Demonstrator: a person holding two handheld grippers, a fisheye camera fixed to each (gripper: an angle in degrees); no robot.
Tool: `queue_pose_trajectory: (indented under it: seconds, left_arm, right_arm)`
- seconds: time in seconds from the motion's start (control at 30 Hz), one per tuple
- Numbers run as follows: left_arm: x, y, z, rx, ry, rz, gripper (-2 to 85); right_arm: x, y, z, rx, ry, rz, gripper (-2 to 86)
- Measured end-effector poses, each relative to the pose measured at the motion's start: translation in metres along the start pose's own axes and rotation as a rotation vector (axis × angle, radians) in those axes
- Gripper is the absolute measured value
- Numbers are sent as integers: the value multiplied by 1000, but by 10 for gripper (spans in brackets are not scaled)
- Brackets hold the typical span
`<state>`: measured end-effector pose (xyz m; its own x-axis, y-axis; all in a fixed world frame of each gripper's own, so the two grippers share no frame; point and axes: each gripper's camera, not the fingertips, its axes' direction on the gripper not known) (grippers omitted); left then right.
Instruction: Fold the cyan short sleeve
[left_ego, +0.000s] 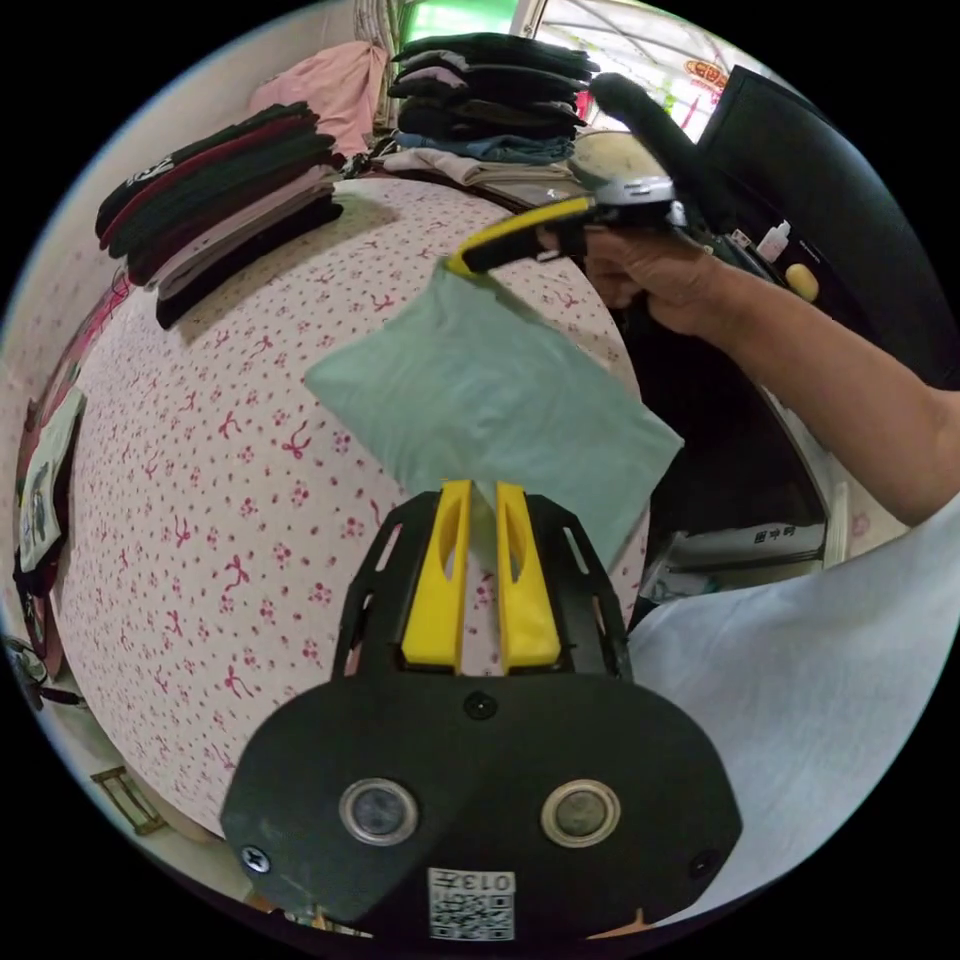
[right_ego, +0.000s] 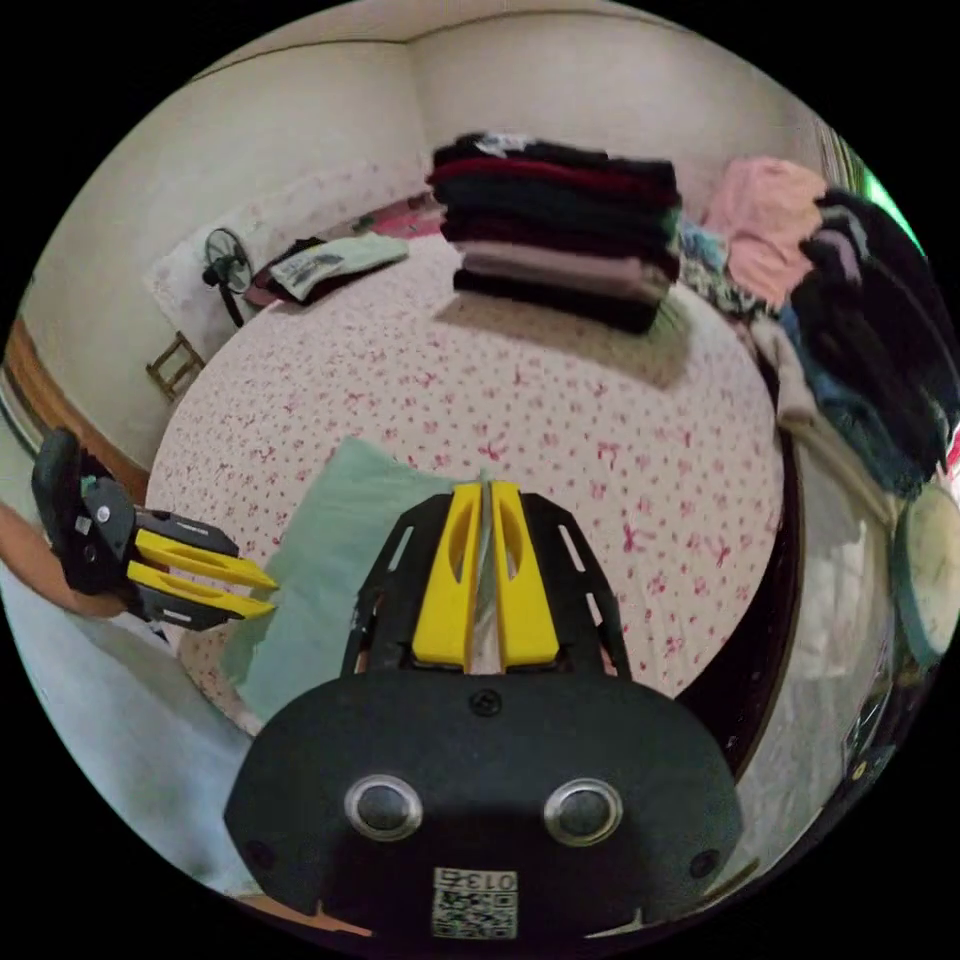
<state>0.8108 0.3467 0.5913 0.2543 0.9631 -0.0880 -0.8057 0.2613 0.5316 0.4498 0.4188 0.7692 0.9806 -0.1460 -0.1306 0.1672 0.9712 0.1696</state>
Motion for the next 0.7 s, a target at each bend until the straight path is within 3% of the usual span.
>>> queue_pose_trajectory:
  seconds: [0.17, 0.33, 0.43, 0.6, 0.7]
  left_arm:
    - [23, -7, -8, -11, -15, 23, 45]
    - [40, -4, -31, 45, -18, 61, 34]
    - [63, -2, -29, 33, -41, 112, 18]
    - [92, -7, -16, -21, -98, 179, 6]
    - [86, -14, -18, -37, -26, 120, 4]
  right_arm:
    - [17, 27, 27, -177, -42, 187, 11]
    - [13, 61, -28, -48, 51, 292, 6]
    - [3, 92, -43, -114, -76, 333, 2]
    - [-50, 129, -52, -130, -43, 230, 1]
    - [-74, 143, -30, -303, 11, 153, 1]
